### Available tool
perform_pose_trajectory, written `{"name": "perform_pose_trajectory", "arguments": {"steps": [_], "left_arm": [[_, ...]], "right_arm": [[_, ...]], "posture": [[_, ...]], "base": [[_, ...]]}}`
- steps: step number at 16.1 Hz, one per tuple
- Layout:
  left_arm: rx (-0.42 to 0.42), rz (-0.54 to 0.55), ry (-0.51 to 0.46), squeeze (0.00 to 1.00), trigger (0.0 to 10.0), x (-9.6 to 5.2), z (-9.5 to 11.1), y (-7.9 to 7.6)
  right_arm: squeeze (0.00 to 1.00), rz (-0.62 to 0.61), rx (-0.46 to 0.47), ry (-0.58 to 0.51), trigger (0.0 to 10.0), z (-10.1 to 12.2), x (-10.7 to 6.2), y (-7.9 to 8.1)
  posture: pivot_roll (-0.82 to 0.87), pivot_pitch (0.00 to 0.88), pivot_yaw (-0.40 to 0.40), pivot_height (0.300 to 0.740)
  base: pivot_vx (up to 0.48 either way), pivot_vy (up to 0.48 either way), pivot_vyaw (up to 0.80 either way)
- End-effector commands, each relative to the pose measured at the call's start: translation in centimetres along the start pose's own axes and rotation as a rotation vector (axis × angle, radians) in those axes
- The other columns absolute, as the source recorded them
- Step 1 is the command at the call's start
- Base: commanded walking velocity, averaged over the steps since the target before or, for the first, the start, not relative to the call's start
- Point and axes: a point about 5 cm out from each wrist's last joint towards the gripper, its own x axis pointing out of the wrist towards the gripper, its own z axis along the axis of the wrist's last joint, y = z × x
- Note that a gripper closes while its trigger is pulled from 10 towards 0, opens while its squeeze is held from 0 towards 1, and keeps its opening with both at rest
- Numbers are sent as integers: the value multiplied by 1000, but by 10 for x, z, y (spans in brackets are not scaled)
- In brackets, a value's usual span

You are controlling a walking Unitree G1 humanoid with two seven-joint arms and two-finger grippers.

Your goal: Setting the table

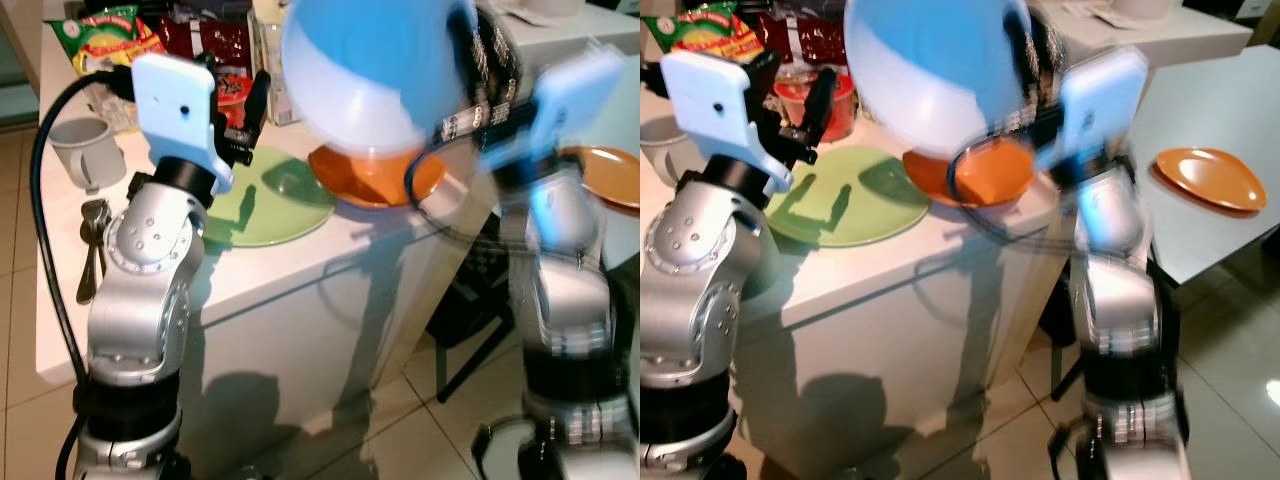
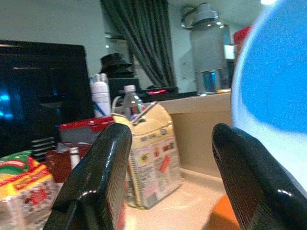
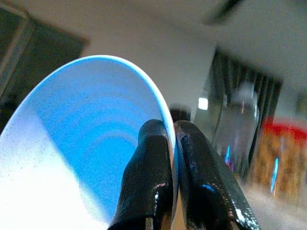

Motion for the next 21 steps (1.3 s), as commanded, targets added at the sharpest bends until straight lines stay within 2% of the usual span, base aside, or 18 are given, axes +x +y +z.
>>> {"name": "perform_pose_trajectory", "arguments": {"steps": [1,2,5,6,7,9,11,13,15,17,21], "left_arm": [[-14,-45,-2,0,10000,-4,2,-7],[-16,-54,5,0,10000,-8,0,-9],[-35,-56,44,0,10000,-12,-11,-15],[-59,-30,81,0,10000,-17,-22,-20],[-19,-54,103,0,10000,-22,-30,-26],[-22,-47,121,0,10000,-24,-36,-26],[25,-63,177,0,10000,-33,-52,-29],[10,-57,169,0,10000,-33,-50,-33],[53,-65,162,0,10000,-33,-51,-35],[60,-55,171,0,10000,-33,-56,-32],[80,-91,171,0,10000,-26,-61,-37]], "right_arm": [[0,-30,51,35,10000,5,-10,4],[0,-53,107,88,10000,5,-23,7],[0,-63,161,171,10000,5,-45,11],[0,-53,130,240,10000,-4,-60,10],[0,-38,129,312,10000,-10,-70,12],[0,-49,151,341,10000,-12,-73,13],[0,-108,182,404,10000,-24,-82,12],[0,-128,211,425,10000,-29,-82,14],[0,-107,190,442,10000,-36,-82,16],[0,-127,189,451,10000,-40,-82,14],[0,-170,165,462,10000,-40,-87,9]], "posture": [[9,0,-25,740],[-7,0,-16,740],[-26,0,-23,740],[-18,0,-36,740],[-6,0,-46,740],[-2,0,-53,740],[-11,0,-53,740],[-4,0,-63,740],[11,0,-59,740],[-11,0,-33,740],[-39,0,-6,740]], "base": [[0,0,0],[0,0,0],[0,-377,0],[0,-480,0],[0,-480,0],[0,-480,0],[0,-480,800],[0,-480,800],[0,-480,800],[0,-480,800],[0,-480,800]]}}
